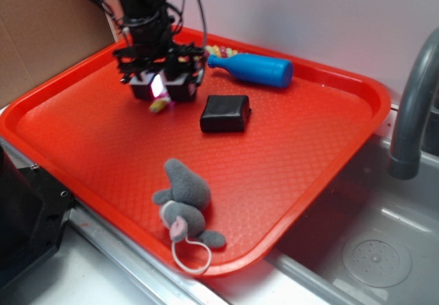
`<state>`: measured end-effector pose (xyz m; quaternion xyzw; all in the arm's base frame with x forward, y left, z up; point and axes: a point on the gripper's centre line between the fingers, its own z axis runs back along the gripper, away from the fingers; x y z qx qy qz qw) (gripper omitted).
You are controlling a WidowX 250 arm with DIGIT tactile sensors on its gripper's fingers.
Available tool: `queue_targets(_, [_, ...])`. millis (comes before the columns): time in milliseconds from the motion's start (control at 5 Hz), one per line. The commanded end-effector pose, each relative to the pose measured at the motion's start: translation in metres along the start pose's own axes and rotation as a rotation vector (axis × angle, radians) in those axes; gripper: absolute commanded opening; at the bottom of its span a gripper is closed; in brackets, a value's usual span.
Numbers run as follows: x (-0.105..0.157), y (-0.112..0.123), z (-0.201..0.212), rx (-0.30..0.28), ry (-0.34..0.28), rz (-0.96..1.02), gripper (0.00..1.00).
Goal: Grab the multicolored rope.
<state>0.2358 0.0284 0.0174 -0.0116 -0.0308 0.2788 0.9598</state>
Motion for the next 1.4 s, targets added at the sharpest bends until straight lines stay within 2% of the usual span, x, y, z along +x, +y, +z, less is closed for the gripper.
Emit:
queue_targets(0, [-0.043, 0.000, 0.067, -0.050, -0.074, -0.141, 0.00])
queue_targets(200, [-0.050, 0.000, 0.117, -0.099, -0.131, -0.194, 0.00])
queue_targets(400, [-0.057, -0.001, 0.167, -0.098, -0.131, -0.251, 0.00])
queue_targets(600, [-0.057, 0.001, 0.210, -0.035, -0.058, -0.197, 0.00])
queue_targets(800, [-0.053, 0.006, 0.233, -0.025, -0.021, -0.202, 0.00])
queue_targets(1000, [-0.056, 0.014, 0.257, -0.021, -0.044, -0.203, 0.00])
queue_targets(1200, [-0.054, 0.017, 0.262, -0.018, -0.057, -0.192, 0.00])
